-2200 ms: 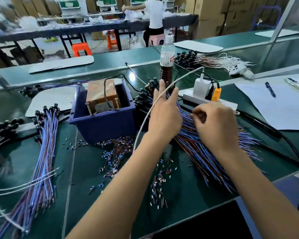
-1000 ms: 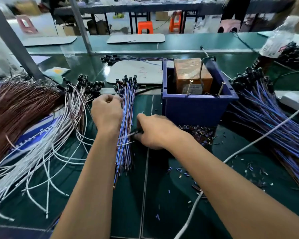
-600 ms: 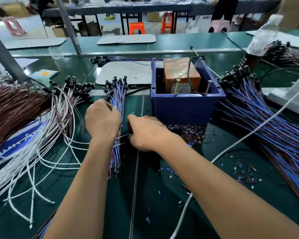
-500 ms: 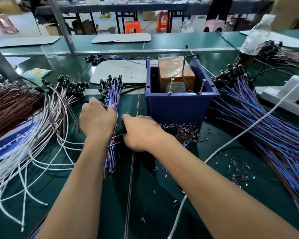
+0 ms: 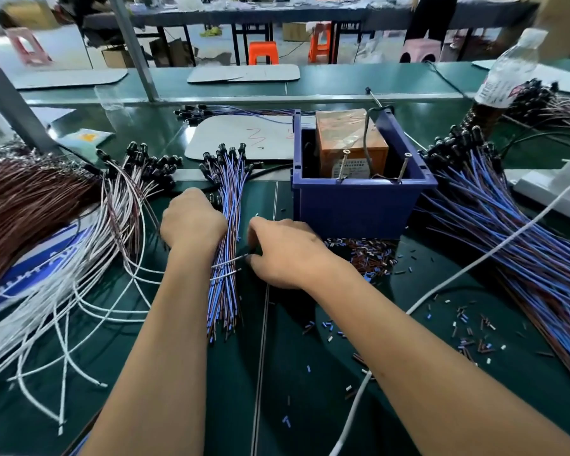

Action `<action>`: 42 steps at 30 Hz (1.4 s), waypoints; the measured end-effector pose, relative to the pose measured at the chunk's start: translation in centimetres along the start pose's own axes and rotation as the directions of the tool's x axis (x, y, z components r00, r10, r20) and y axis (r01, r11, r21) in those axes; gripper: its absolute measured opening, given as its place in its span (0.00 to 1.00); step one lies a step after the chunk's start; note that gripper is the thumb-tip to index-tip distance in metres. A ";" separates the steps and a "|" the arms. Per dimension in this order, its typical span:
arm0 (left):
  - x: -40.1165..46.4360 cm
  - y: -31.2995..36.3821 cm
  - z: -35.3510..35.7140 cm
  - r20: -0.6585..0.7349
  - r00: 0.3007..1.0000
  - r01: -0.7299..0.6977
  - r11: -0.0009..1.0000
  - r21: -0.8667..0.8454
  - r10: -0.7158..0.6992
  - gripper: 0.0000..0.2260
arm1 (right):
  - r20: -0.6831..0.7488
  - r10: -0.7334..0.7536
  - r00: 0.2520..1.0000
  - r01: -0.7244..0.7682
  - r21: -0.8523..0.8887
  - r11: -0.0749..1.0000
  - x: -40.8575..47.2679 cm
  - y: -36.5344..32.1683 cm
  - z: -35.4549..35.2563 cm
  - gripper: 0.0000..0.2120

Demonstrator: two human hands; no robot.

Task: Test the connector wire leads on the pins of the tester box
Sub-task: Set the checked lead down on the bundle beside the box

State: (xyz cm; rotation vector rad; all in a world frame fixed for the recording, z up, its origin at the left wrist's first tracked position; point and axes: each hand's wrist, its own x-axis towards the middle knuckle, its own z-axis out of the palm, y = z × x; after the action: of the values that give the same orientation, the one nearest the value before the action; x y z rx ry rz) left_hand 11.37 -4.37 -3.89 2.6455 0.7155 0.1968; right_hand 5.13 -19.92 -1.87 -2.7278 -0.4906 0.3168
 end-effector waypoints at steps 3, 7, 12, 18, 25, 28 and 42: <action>-0.6 -0.5 0.1 -0.094 0.995 0.024 0.990 -0.137 -0.037 0.13 | -0.027 -0.003 1.000 0.004 0.019 1.000 -0.1 0.1 0.3 0.11; -1.7 0.1 -0.4 -0.244 0.968 -0.114 0.748 -0.654 -0.066 0.08 | -0.048 0.019 0.999 -0.017 0.050 0.999 -0.1 0.3 0.6 0.12; -4.2 2.5 -1.6 -0.041 0.976 -0.038 -0.017 -0.999 0.215 0.10 | -0.271 0.060 0.961 0.081 0.484 0.871 0.1 0.1 1.3 0.07; -4.5 2.2 -2.9 0.077 0.929 0.244 -0.442 -0.863 0.363 0.11 | -0.276 0.081 0.958 0.182 0.800 0.572 -0.3 -0.1 1.2 0.14; -3.2 0.3 -3.7 0.103 0.937 0.326 -0.729 -0.602 0.334 0.16 | -0.233 -0.071 0.970 0.242 0.883 0.402 -2.4 0.5 -3.4 0.14; -2.9 0.1 -4.1 0.066 0.948 0.292 -0.773 -0.564 0.310 0.17 | -0.278 -0.103 0.955 0.294 0.832 0.470 -3.0 1.3 -5.4 0.11; -3.5 0.3 -3.9 0.116 0.892 0.449 -0.821 -0.354 0.437 0.17 | -0.253 0.064 0.965 0.052 0.426 0.903 -7.5 12.8 -3.4 0.10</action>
State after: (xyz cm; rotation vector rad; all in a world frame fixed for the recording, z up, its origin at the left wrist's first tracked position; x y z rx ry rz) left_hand 7.55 -5.06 -0.30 0.0083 -0.1003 0.0695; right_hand 3.03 -34.98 -2.38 -2.2917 -0.2950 0.0502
